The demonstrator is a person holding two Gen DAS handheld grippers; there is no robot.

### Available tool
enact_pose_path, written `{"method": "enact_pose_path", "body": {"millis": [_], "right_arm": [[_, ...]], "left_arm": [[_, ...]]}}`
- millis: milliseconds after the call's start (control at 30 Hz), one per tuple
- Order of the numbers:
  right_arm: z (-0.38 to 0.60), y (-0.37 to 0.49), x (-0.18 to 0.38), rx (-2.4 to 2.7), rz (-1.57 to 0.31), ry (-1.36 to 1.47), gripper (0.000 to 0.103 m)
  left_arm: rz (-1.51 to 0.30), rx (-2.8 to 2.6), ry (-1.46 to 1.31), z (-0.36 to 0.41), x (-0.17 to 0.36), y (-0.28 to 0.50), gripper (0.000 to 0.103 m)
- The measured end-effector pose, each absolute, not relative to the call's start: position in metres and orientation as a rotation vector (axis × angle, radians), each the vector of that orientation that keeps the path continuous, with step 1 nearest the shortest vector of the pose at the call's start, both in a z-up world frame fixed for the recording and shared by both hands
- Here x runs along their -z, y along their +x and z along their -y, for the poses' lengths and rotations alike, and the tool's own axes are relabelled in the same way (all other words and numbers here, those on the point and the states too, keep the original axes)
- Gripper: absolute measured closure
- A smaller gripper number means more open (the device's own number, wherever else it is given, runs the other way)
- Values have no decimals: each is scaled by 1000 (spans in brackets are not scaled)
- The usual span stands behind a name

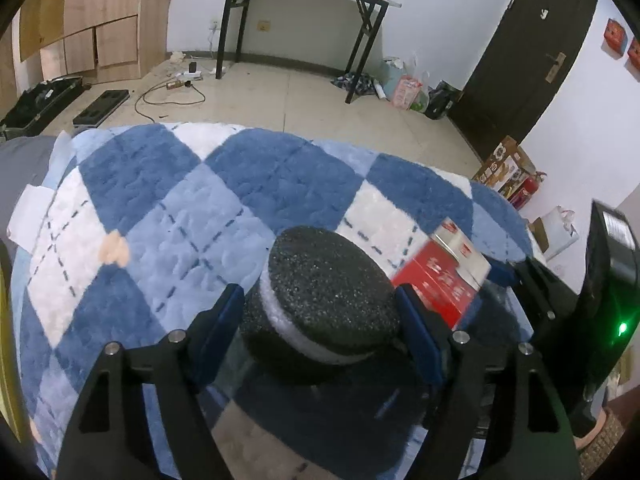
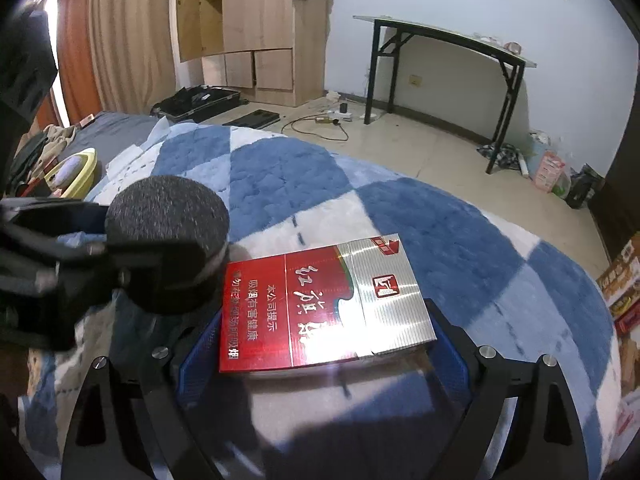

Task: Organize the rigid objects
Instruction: 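Grasp the last black foam disc with left gripper while right gripper grasps the red-silver box, then carry the foam disc into the yellow tray while right gripper drops the red-silver box there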

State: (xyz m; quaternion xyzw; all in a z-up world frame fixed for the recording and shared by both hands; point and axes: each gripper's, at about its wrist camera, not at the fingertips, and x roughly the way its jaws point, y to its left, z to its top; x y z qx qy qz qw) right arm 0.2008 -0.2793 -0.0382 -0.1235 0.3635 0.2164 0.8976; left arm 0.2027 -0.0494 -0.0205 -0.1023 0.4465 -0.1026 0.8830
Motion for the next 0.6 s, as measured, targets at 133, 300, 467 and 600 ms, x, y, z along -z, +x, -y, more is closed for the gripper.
{"method": "enact_pose_path", "body": {"millis": [133,300,467,600], "right_arm": [[288,180,23,-438,-759,-258,12],[250,151,-17,-512,-705,-253,12],[151,117,-57,-675,-629,-241,12],[61,94,-70,-806,-627,-243,12]], "left_arm": [[-869,190,-183,34,-9,187,26],[-796,120,-136,-30,-61,154,26],[-768,-22,-86,-131,-88,120,26],[-792,-155,-149,-224,-84,97,26]]}}
